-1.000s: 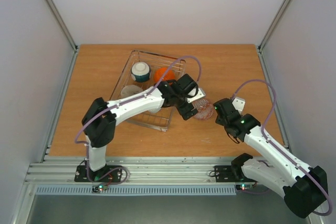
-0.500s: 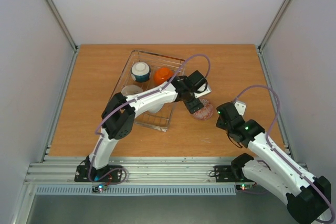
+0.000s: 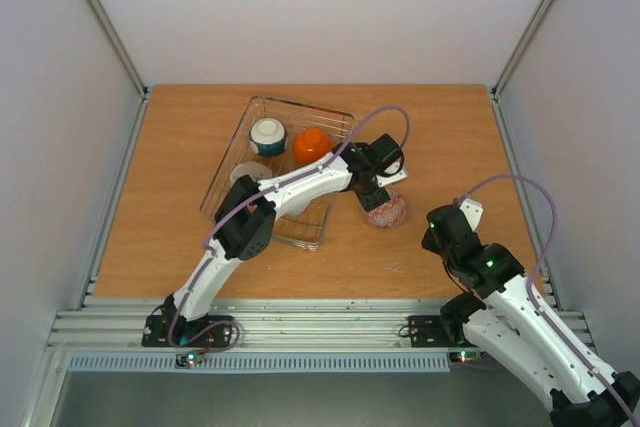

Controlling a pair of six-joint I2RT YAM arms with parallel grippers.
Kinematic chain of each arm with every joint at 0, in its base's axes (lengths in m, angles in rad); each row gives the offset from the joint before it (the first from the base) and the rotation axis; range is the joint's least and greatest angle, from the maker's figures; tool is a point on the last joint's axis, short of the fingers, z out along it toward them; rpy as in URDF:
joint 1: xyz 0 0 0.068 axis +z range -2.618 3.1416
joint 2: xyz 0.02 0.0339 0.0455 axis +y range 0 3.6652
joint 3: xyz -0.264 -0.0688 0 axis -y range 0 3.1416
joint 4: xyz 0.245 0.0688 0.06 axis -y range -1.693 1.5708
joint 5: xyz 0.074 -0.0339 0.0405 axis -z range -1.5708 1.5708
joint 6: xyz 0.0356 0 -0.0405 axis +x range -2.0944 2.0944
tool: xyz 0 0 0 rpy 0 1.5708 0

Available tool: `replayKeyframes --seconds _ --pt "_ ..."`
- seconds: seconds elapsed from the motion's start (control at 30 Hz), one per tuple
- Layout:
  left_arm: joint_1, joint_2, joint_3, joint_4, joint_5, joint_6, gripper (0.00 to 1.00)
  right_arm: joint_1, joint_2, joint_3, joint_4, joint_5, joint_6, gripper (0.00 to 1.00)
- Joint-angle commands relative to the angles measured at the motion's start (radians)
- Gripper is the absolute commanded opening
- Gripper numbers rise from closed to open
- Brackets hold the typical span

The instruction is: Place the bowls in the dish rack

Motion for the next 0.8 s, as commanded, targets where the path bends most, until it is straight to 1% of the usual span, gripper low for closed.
replayKeyframes --seconds 0.0,0.1,0.13,0.17,0.23,0.27,0.3,0.33,0.47,0.53,0.57,0.6,0.7,0.73,0.77 --pt "-0.001 0.02 0.021 -0.043 -0.013 0.009 0.7 -0.004 -0.004 0.0 -0.025 0.023 0.005 0.5" --pt "-0.001 0.027 0.021 -0.042 -0.028 0.011 0.7 -0.004 -0.003 -0.007 -0.019 0.015 0.006 0.5" --pt "-0.001 0.03 0.021 -0.041 -0.031 0.012 0.65 -0.004 -0.004 -0.009 -0.017 0.012 0.005 0.5" --pt "-0.001 0.033 0.022 -0.042 -0.032 0.014 0.54 -0.004 -0.005 -0.011 -0.017 0.011 0.007 0.5" --pt "-0.001 0.039 0.032 -0.048 -0.031 0.013 0.27 -0.004 -0.009 -0.013 -0.019 0.009 0.008 0.5" --pt "-0.001 0.043 0.04 -0.053 -0.032 0.01 0.15 -0.004 -0.011 -0.014 -0.023 0.008 0.007 0.5" --pt "-0.001 0.048 0.048 -0.059 -0.033 0.009 0.08 -0.004 -0.017 -0.014 -0.027 0.01 0.008 0.5" --pt "-0.001 0.051 0.054 -0.064 -0.033 0.006 0.05 -0.003 -0.023 -0.014 -0.03 0.01 0.008 0.5" --pt "-0.001 0.055 0.055 -0.069 -0.026 0.001 0.06 -0.004 -0.05 -0.014 -0.04 0.006 0.007 0.5" --pt "-0.001 0.056 0.053 -0.072 -0.022 -0.002 0.13 -0.004 -0.061 -0.016 -0.039 0.0 0.008 0.5" --pt "-0.001 0.058 0.053 -0.074 -0.018 -0.003 0.18 -0.004 -0.062 -0.016 -0.04 -0.002 0.008 0.5" --pt "-0.001 0.058 0.05 -0.075 -0.015 -0.004 0.25 -0.004 -0.063 -0.017 -0.039 -0.002 0.008 0.5" --pt "-0.001 0.061 0.047 -0.078 -0.01 -0.007 0.43 -0.004 -0.061 -0.018 -0.04 -0.007 0.009 0.5" --pt "-0.001 0.061 0.046 -0.077 -0.009 -0.008 0.47 -0.004 -0.061 -0.019 -0.039 -0.01 0.008 0.5" --pt "-0.001 0.062 0.044 -0.076 -0.008 -0.009 0.47 -0.004 -0.061 -0.019 -0.039 -0.011 0.009 0.5"
